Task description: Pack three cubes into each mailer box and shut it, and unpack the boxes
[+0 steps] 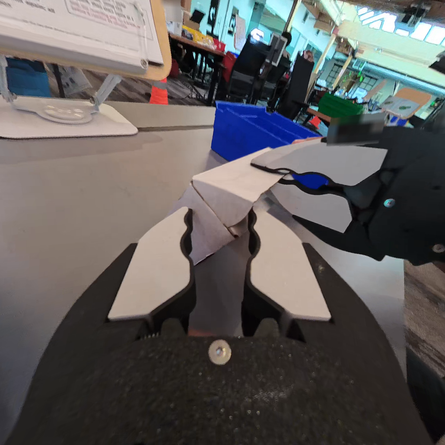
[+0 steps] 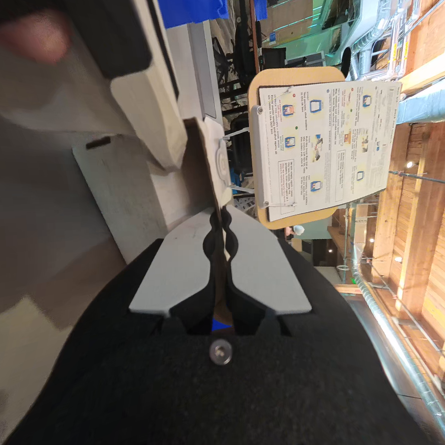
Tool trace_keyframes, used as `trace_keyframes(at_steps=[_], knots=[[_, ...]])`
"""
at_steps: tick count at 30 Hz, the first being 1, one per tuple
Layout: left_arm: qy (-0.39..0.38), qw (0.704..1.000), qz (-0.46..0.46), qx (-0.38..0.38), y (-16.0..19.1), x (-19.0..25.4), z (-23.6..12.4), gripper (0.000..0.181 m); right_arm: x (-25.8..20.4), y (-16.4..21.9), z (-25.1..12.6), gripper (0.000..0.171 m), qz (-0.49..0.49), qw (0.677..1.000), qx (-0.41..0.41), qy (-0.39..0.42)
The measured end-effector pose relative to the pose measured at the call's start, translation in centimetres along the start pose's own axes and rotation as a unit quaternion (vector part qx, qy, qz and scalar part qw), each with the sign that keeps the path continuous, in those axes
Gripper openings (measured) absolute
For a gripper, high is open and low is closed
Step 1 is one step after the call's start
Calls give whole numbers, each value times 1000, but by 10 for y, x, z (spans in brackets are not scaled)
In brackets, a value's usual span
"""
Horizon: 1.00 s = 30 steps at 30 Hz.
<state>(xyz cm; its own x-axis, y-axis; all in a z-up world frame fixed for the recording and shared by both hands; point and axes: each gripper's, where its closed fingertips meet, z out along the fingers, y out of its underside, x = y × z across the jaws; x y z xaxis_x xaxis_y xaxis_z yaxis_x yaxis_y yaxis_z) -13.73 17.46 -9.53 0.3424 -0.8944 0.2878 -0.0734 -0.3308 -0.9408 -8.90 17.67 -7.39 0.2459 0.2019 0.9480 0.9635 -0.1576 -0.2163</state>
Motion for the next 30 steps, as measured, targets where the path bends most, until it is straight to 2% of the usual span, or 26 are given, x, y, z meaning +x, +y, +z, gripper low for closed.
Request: trace_keyframes(at_steps=[6, 11, 13, 15, 17, 23, 27, 28, 30], knots=[[-8, 998, 35, -48, 23, 16, -9, 43, -15, -1, -28, 5, 44, 999, 3, 0], [3, 988, 65, -138, 56, 39, -18, 50, -38, 1, -64, 4, 52, 999, -4, -7], [0, 983, 75, -170, 69, 45, -21, 45, -61, 7, -73, 1, 51, 998, -17, -38], [1, 977, 97, -191, 82, 46, -22, 32, -74, 13, -77, 1, 47, 998, -15, -39], [2, 970, 104, -219, 96, 46, -21, 34, -80, 16, -79, 1, 48, 997, -20, -62], [22, 970, 116, -215, 89, 49, -20, 34, -77, 18, -79, 2, 108, 979, -10, -173], [25, 971, 142, -188, 75, 44, -17, 34, -49, 21, -78, 2, 123, 964, 10, -237], [25, 972, 146, -182, 71, 42, -15, 39, -42, 21, -77, 2, 122, 959, 13, -254], [33, 971, 156, -176, 63, 39, -9, 74, -36, 21, -77, 2, 103, 952, 27, -289]])
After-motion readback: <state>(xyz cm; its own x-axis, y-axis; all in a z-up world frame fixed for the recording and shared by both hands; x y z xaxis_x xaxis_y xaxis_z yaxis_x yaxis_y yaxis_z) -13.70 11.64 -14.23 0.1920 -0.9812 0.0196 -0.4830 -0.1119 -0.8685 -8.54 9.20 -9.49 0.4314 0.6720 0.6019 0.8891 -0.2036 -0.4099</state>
